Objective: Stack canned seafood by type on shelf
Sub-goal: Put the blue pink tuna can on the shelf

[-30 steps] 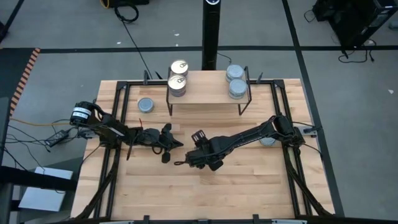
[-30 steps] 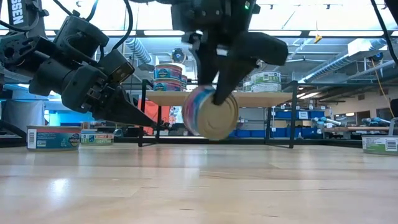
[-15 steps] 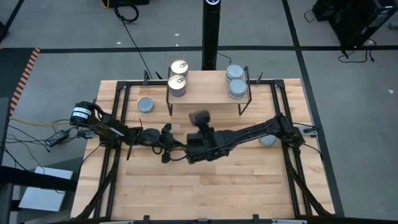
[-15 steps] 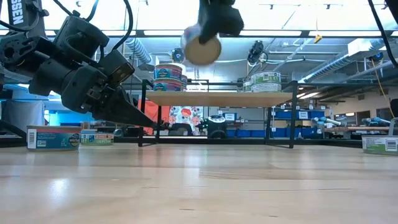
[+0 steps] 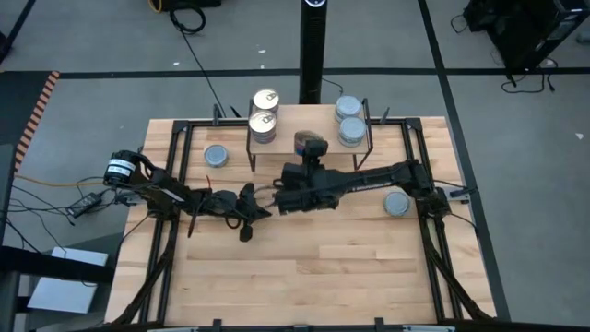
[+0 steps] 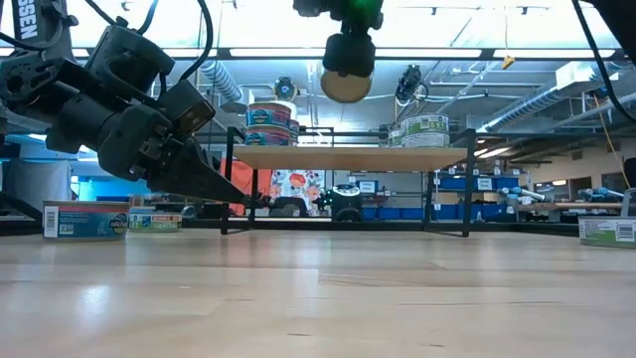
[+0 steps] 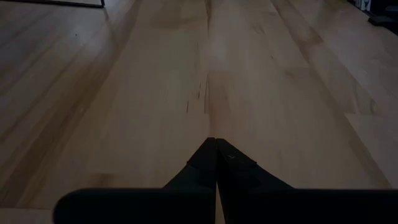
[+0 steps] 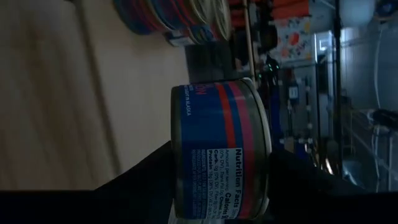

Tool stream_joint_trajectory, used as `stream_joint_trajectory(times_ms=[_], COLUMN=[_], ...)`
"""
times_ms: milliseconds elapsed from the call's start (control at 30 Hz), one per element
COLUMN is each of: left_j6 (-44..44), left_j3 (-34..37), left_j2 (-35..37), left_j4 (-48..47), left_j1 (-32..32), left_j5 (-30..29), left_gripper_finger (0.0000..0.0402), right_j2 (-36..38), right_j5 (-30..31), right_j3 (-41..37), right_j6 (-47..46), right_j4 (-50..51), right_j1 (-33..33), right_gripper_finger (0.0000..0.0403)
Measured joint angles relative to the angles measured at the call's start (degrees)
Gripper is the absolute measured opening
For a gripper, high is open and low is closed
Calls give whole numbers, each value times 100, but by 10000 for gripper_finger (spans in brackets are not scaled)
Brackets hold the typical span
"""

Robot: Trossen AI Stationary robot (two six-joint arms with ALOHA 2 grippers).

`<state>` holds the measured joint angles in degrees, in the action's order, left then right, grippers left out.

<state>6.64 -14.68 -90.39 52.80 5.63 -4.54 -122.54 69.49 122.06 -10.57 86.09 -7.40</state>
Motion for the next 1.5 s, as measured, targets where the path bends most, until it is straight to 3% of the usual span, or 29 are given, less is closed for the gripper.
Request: stream_joint_trajectory(times_ms=[267, 467, 633, 967, 1167, 1500], left_j6=[1, 2, 4, 4, 6, 4], left_j3=[0, 0, 2, 0, 1, 0], left_j2=[0, 0, 0, 0, 0, 0], left_j4=[0, 0, -7, -60, -44, -48], left_j1=[0, 0, 0, 1, 0, 0], left_j5=[0, 0, 0, 0, 0, 0], left_gripper_finger=[8, 8, 8, 8, 8, 8], right_j2=[-2, -9, -9, -7, -4, -4], right_j5=[-135, -1004, -1507, -1772, -2350, -2973], right_j3=[-503, -820, -915, -927, -927, -927], right_j6=[971, 2192, 2632, 2720, 2777, 2879], right_j4=[-1291, -2852, -3444, -3506, -3515, -3758], right_j1=[777, 1226, 1446, 1506, 1517, 1624], right_gripper_finger=[216, 221, 222, 272, 303, 288])
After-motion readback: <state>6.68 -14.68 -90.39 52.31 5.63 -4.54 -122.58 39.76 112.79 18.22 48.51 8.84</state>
